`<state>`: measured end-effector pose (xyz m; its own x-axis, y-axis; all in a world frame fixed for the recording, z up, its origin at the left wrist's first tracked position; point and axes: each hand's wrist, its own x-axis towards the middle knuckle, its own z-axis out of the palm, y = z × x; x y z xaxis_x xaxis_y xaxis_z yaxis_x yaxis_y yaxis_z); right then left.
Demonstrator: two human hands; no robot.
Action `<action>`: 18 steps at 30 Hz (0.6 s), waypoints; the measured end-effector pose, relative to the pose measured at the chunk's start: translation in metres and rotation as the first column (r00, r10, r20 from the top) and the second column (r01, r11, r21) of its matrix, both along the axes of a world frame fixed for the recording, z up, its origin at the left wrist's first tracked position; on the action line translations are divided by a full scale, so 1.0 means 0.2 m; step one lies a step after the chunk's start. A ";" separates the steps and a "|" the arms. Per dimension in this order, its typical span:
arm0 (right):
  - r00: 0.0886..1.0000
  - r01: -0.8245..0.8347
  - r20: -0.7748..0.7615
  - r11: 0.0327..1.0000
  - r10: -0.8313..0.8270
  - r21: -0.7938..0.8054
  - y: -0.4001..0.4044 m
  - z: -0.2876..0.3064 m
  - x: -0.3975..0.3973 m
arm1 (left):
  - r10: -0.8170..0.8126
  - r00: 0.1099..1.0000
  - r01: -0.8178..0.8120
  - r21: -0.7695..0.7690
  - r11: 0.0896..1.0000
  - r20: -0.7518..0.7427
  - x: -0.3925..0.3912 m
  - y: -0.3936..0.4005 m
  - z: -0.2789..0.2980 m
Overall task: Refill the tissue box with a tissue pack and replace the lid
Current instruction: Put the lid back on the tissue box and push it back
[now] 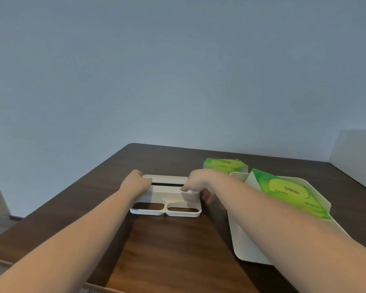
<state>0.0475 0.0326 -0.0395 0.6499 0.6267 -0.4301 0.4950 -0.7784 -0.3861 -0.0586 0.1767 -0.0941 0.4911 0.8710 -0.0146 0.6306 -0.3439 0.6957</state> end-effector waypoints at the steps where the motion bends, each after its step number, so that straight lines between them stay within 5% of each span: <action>1: 0.999 0.035 -0.024 0.999 -0.035 0.027 0.00 0.00 0.01 | 0.008 1.000 -0.008 0.002 1.000 0.013 0.01 0.00 0.00; 11: 0.968 0.234 -0.167 0.911 -0.187 0.339 -0.17 0.20 0.08 | -0.008 0.996 -0.002 0.108 0.994 0.090 0.03 -0.09 0.19; 18: 0.978 0.191 -0.032 0.820 -0.207 0.540 -0.47 0.47 0.08 | -0.074 0.962 0.056 0.075 0.996 0.262 0.06 -0.32 0.45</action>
